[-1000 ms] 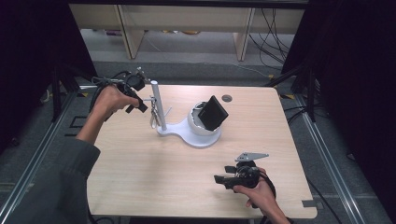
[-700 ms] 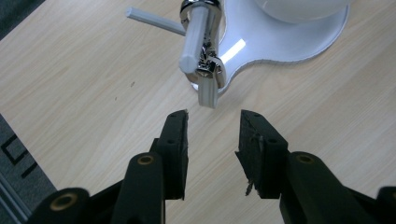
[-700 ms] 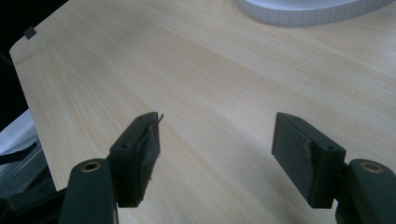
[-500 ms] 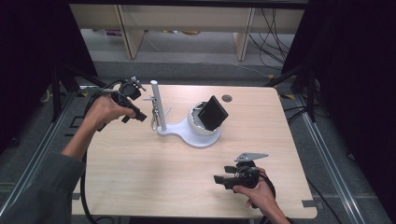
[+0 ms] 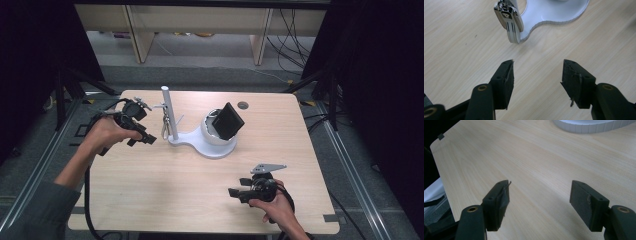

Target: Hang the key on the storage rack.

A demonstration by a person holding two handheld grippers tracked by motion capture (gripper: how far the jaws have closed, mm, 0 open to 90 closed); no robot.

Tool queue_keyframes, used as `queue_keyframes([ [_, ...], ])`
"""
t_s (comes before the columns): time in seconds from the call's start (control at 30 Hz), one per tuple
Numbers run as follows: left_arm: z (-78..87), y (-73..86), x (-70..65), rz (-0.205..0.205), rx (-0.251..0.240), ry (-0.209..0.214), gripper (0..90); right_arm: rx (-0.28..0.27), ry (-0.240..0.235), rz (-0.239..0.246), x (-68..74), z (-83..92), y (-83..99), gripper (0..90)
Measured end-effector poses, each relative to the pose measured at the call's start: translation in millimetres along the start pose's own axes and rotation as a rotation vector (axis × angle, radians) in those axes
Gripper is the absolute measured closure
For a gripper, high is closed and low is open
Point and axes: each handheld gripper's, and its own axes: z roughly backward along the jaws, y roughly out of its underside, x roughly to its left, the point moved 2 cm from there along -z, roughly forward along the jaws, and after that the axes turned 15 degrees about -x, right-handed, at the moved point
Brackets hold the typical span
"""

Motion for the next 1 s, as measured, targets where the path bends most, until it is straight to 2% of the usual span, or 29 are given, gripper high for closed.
queue_keyframes([
  [0.03, -0.1, 1.3, -0.2, 0.003, -0.002, 0.007, 42.0, -0.002, 0.001, 0.0, -0.2, -0.2, 0.2, 33.2],
  [0.07, -0.4, 2.8, -0.8, 0.006, -0.005, 0.008, 41.7, -0.002, -0.017, -0.008, -0.4, -0.9, 0.4, 33.2],
  [0.17, -0.9, 9.0, -4.5, -0.001, -0.01, 0.015, 40.5, -0.005, -0.017, -0.008, -0.2, -0.9, 0.2, 33.2],
  [0.23, -2.3, 12.9, -7.6, -0.002, -0.014, 0.019, 39.2, -0.001, 0.002, 0.002, -0.4, 0.0, -0.1, 33.2],
  [0.27, -3.0, 14.3, -9.1, 0.002, -0.02, 0.015, 38.2, -0.005, -0.016, -0.008, -0.4, -0.8, 0.1, 33.2],
  [0.33, -4.2, 17.9, -11.8, 0.001, -0.022, 0.02, 36.8, -0.005, -0.016, -0.007, -0.1, -0.6, -0.1, 33.2],
  [0.37, -5.3, 19.8, -13.8, 0.013, -0.029, 0.029, 36.5, -0.008, -0.02, -0.008, 0.1, -0.8, 0.0, 33.2],
  [0.4, -5.5, 21.7, -14.4, 0.003, -0.026, 0.037, 36.2, -0.008, -0.02, -0.007, 0.1, -0.9, 0.1, 33.2],
  [0.47, -7.5, 25.0, -17.4, 0.021, -0.041, 0.038, 35.2, -0.007, -0.016, -0.007, -0.1, -0.7, -0.2, 33.2],
  [0.57, -8.8, 32.1, -22.3, 0.006, -0.038, 0.055, 33.7, -0.008, -0.018, -0.006, -0.1, -0.6, -0.3, 33.1],
  [0.67, -10.2, 36.7, -26.9, 0.011, -0.059, 0.066, 32.3, -0.007, -0.003, -0.014, -0.6, 0.5, -0.8, 32.3],
  [0.73, -10.7, 40.3, -30.3, 0.008, -0.056, 0.071, 30.6, -0.016, -0.007, 0.012, -3.3, -0.2, -1.3, 32.0],
  [0.8, -11.5, 44.3, -34.7, 0.004, -0.06, 0.077, 29.2, -0.016, -0.003, -0.002, -1.2, 0.3, -1.4, 31.8],
  [0.9, -12.2, 48.6, -40.8, -0.004, -0.057, 0.092, 28.6, -0.027, -0.016, 0.018, -2.0, -0.7, -1.7, 31.5],
  [0.97, -13.6, 51.8, -46.5, -0.008, -0.065, 0.096, 27.5, -0.018, -0.018, -0.001, -0.7, -0.7, -1.3, 31.4],
  [1.0, -13.8, 52.4, -47.8, -0.01, -0.067, 0.1, 27.2, -0.023, -0.01, 0.017, -1.5, -0.1, -1.6, 31.4],
])
